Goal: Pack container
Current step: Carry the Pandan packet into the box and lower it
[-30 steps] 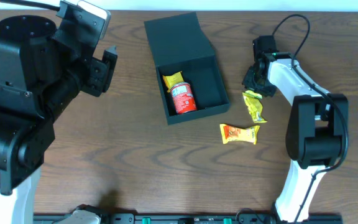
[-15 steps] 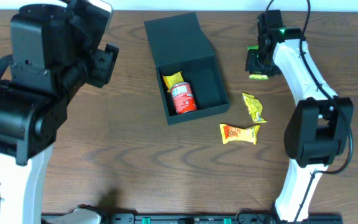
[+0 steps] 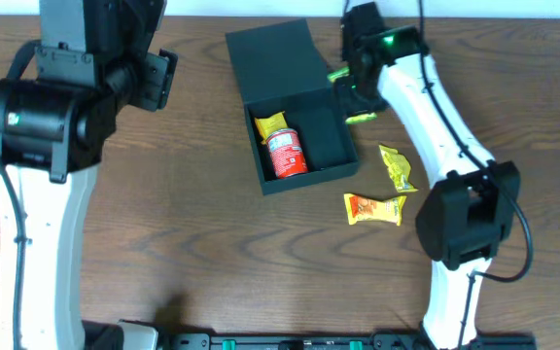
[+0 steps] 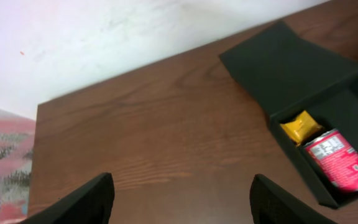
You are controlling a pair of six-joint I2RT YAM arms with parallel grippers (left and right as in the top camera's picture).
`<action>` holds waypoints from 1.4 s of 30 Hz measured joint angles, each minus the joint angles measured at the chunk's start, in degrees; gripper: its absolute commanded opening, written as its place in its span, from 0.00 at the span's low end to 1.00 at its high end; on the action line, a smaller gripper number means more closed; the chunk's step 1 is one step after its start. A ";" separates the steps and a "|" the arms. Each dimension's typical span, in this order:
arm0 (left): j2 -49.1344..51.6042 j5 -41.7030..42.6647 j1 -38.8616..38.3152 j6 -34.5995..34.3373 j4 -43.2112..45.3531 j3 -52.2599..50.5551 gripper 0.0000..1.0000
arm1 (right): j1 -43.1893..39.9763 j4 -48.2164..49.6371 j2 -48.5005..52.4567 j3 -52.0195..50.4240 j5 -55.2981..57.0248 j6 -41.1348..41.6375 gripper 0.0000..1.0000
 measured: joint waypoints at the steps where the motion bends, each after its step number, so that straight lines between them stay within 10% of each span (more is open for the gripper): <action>1: 0.81 0.00 0.31 -0.09 0.00 0.00 0.72 | 0.74 -0.02 0.00 0.00 -0.26 -0.02 0.27; 37: 6.80 8.09 0.63 -4.35 1.77 0.00 0.75 | 4.04 26.51 -0.02 -20.72 -11.76 5.38 0.29; 42: 6.80 9.51 0.61 -4.37 2.40 0.00 0.75 | 4.39 29.55 -0.02 -22.18 -11.78 6.36 0.45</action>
